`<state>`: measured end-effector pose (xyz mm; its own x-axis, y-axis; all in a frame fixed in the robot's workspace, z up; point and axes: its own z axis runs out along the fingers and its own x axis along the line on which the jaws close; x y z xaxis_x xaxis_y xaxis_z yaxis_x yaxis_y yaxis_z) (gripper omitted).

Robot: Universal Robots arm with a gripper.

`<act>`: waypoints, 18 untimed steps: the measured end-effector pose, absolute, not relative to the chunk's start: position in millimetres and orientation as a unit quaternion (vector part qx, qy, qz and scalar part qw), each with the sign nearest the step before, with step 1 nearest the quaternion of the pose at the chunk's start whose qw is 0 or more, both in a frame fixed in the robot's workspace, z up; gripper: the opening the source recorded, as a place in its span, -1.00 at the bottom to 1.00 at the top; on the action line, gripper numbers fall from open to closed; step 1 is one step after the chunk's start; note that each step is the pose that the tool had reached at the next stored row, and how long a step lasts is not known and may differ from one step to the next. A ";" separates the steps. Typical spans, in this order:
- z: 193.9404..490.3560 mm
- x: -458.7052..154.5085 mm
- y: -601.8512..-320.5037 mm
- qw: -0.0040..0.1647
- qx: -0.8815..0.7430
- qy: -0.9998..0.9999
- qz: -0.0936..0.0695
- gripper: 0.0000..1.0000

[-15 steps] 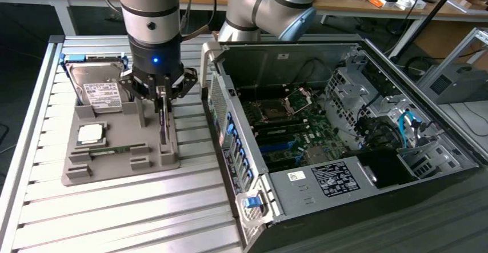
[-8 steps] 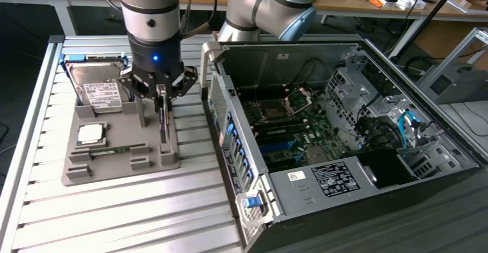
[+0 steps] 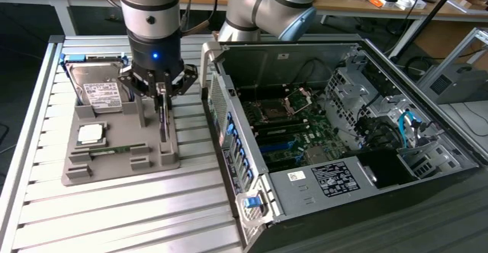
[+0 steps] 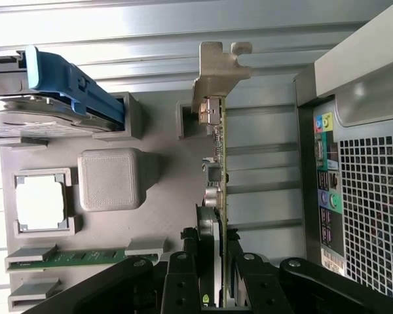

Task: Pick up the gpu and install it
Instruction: 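Pick up the gpu and move the gpu toward the slot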

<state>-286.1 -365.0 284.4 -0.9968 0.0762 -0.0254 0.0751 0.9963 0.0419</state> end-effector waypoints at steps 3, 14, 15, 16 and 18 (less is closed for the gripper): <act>285.3 -286.1 -365.0 0.013 0.038 0.999 0.020 -0.45; 290.5 -286.1 -365.0 0.013 0.038 0.999 0.020 -0.45; 291.3 -286.1 -365.0 0.013 0.038 0.999 0.020 -0.45; 291.8 -286.1 -365.0 0.013 0.038 0.999 0.020 -0.45; 292.5 -286.1 -365.0 0.013 0.038 0.999 0.020 -0.45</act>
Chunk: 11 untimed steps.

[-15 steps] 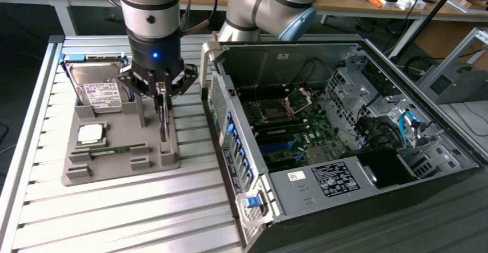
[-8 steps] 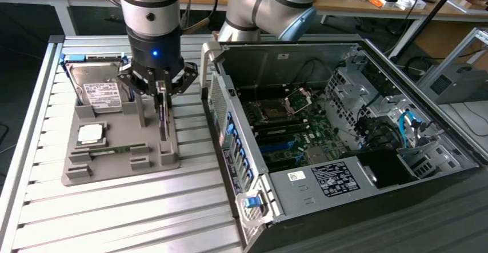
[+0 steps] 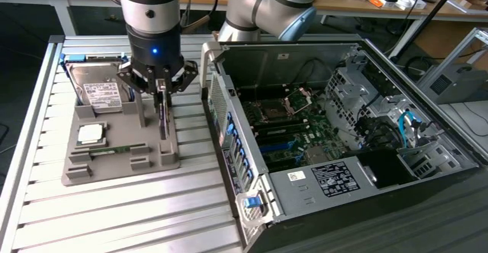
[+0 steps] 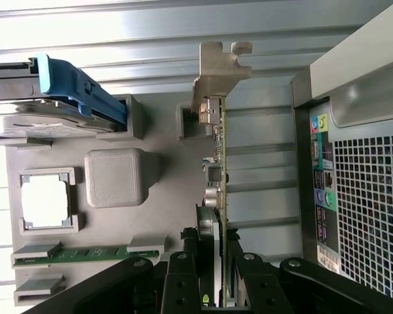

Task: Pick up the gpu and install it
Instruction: 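Pick up the gpu and move the gpu toward the slot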

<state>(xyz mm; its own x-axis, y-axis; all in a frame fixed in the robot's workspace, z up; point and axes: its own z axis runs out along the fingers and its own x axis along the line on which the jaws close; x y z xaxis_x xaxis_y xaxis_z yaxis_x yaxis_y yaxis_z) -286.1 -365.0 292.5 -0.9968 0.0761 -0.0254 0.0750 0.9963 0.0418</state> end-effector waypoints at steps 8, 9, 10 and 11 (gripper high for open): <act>296.1 -286.1 -365.0 0.013 0.038 0.999 0.020 -0.45; 296.6 -286.1 -365.0 0.013 0.038 0.999 0.020 -0.45; 297.1 -286.1 -365.0 0.013 0.038 0.999 0.020 -0.45; 297.7 -286.1 -365.0 0.013 0.038 0.999 0.020 -0.45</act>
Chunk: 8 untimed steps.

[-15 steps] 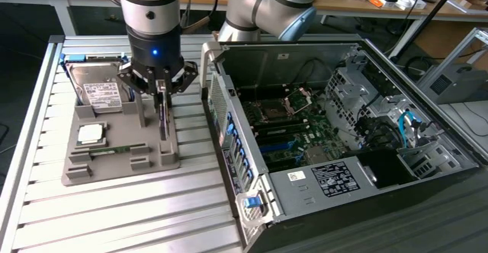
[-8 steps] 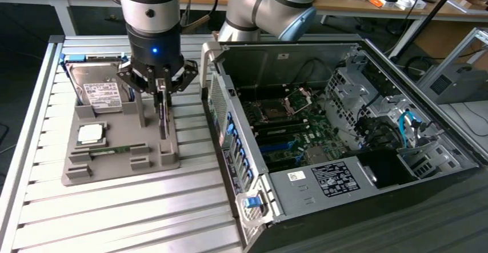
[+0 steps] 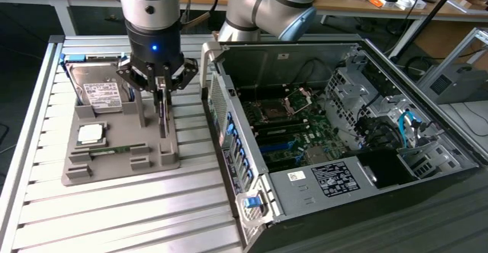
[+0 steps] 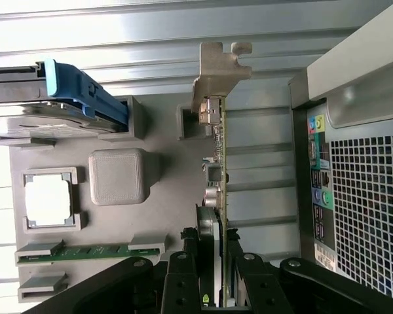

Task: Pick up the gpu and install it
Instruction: 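Pick up the gpu and move the gpu toward the slot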

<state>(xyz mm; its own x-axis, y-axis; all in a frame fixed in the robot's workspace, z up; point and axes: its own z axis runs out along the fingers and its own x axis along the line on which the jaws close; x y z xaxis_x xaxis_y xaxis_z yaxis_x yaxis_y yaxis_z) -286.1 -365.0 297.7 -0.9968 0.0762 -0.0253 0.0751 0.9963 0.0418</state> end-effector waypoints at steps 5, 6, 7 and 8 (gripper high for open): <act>299.6 -286.1 -365.0 0.013 0.038 0.999 0.020 -0.45; 299.8 -286.1 -365.0 0.013 0.038 0.999 0.020 -0.45; 300.2 -286.1 -365.0 0.013 0.038 0.999 0.020 -0.45; 300.5 -286.1 -365.0 0.013 0.038 0.999 0.020 -0.45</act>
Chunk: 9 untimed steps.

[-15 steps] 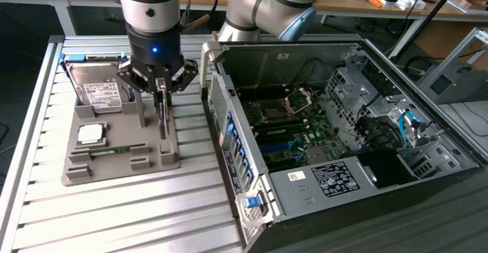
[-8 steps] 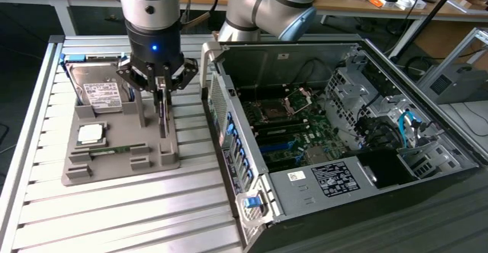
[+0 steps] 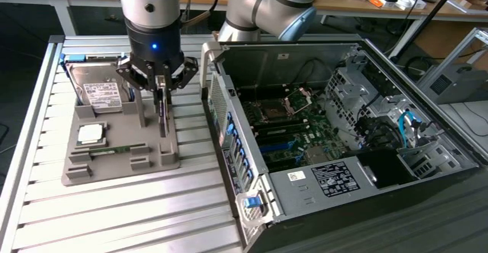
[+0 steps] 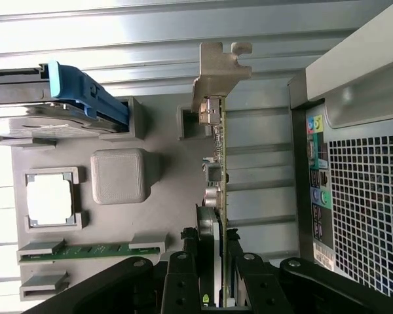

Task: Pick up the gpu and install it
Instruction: 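Pick up the gpu and move the gpu toward the slot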

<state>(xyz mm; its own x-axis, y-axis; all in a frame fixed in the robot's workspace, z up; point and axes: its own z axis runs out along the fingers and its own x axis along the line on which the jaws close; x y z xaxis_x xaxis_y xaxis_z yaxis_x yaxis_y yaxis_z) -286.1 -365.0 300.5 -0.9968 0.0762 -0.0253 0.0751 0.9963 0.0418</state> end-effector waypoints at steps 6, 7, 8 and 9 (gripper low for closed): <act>303.1 -286.1 -365.0 0.013 0.038 0.999 0.020 -0.45; 303.6 -286.1 -365.0 0.013 0.038 0.999 0.020 -0.45; 304.1 -286.1 -365.0 0.013 0.038 0.999 0.020 -0.45; 304.5 -286.1 -365.0 0.013 0.038 0.999 0.020 -0.45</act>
<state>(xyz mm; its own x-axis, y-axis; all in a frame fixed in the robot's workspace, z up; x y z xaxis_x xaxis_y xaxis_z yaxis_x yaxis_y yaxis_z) -286.1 -365.0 304.5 -0.9968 0.0762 -0.0253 0.0751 0.9963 0.0418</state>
